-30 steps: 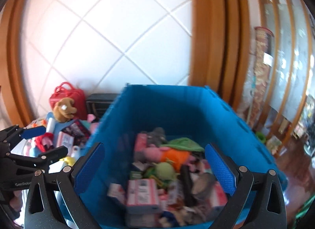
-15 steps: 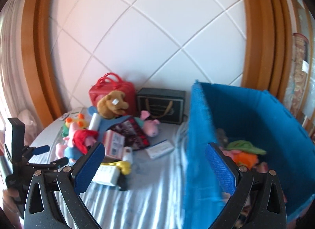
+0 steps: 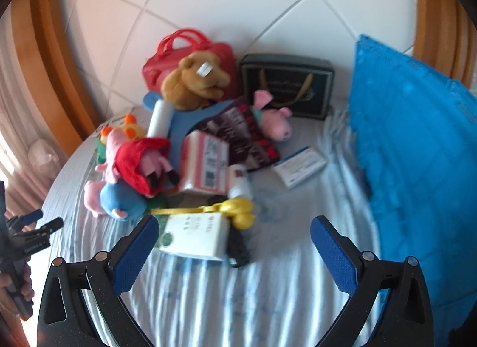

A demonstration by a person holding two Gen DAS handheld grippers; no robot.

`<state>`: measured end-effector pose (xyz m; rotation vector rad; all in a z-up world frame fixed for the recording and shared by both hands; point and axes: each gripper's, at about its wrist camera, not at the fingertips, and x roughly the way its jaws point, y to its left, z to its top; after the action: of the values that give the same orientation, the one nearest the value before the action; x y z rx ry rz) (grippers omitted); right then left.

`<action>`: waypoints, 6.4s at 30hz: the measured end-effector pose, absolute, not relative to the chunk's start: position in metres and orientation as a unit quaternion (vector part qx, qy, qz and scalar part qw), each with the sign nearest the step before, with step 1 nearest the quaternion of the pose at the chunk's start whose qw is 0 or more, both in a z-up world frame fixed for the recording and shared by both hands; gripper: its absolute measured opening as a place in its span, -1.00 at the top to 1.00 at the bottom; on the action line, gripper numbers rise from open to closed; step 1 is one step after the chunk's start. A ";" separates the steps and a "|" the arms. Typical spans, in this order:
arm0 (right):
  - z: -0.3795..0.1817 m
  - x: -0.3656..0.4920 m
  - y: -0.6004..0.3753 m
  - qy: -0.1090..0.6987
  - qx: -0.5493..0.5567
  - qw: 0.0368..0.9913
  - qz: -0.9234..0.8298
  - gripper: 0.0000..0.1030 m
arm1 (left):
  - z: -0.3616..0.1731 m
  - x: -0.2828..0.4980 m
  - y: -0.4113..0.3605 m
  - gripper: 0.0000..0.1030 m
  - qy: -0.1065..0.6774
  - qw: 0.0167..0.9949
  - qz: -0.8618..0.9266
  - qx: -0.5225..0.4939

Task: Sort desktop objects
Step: 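Withdraw both tools from the crate back over the table, then grasp the pink-and-blue pig plush with the right tool, then carry the pig plush into the crate and open the right tool, then withdraw both tools from the crate back over the table, then grasp the Peppa pig plush's red dress with the right tool while the left tool grips its head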

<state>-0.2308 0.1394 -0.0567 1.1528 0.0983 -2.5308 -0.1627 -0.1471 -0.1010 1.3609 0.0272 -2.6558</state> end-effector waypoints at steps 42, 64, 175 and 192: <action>-0.165 -0.246 -0.084 0.075 0.506 0.307 -0.803 -0.47 | -0.167 -0.215 -0.164 -0.17 -0.033 -0.052 -0.878 0.475; -0.004 -0.174 0.061 0.063 0.351 0.275 -0.893 -0.47 | -0.014 -0.148 -0.027 -0.17 -0.058 -0.102 -0.940 0.319; -0.058 -0.250 0.053 -0.024 0.452 0.193 -0.871 -1.00 | -0.040 -0.198 -0.142 -0.53 -0.063 -0.018 -0.892 0.448; -0.159 -0.330 -0.049 0.014 0.533 0.189 -0.825 -1.00 | -0.128 -0.307 -0.158 -0.53 -0.101 -0.126 -0.866 0.473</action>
<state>-0.3301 -0.0486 -0.1595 1.4980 0.0403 -2.3191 -0.3072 -0.1582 -0.1277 1.6185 -0.3460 -2.9645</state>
